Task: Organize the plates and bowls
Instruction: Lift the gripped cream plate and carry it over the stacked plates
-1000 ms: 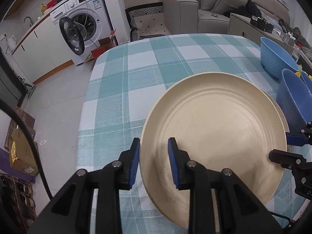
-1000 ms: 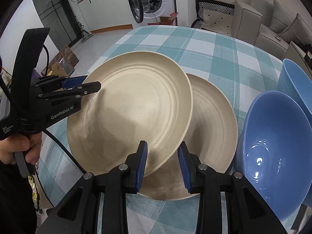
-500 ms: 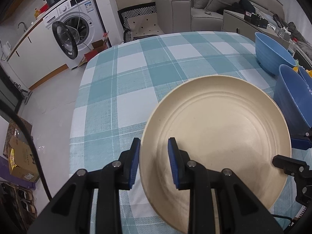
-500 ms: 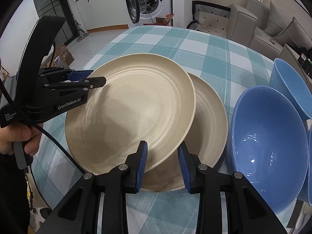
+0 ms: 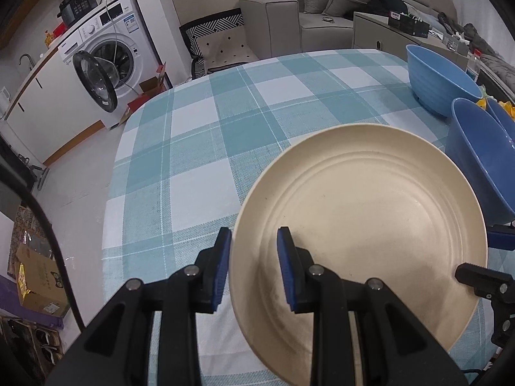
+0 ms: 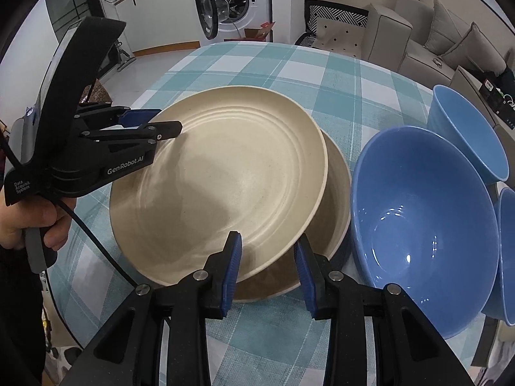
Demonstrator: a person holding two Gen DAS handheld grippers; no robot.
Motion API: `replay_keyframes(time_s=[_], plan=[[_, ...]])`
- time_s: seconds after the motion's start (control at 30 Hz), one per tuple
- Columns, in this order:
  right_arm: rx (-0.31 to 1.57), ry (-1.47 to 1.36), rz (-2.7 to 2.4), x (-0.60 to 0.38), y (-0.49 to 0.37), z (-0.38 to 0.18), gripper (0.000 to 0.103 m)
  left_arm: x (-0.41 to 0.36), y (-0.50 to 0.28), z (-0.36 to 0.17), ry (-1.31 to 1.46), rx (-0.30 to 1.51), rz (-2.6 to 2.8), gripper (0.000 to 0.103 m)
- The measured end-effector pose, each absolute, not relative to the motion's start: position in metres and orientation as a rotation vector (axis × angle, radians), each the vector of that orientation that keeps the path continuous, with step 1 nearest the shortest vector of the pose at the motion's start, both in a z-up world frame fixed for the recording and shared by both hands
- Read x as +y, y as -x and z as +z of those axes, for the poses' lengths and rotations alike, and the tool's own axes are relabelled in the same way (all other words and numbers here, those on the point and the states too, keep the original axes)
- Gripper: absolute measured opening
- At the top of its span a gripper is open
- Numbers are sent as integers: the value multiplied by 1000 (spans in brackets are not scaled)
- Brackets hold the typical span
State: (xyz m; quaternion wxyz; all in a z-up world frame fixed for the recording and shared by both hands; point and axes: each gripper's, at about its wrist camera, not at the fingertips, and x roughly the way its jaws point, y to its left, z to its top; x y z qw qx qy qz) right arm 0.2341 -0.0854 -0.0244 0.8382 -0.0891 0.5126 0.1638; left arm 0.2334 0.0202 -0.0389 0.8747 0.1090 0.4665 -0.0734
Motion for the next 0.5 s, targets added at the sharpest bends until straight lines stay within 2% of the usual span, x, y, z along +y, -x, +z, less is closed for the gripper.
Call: replay_keyframes(time_s=[0.5], plan=[[1075,256,288,-90,-227,-27,35,5,-235,-41,-245,965,-184,26]])
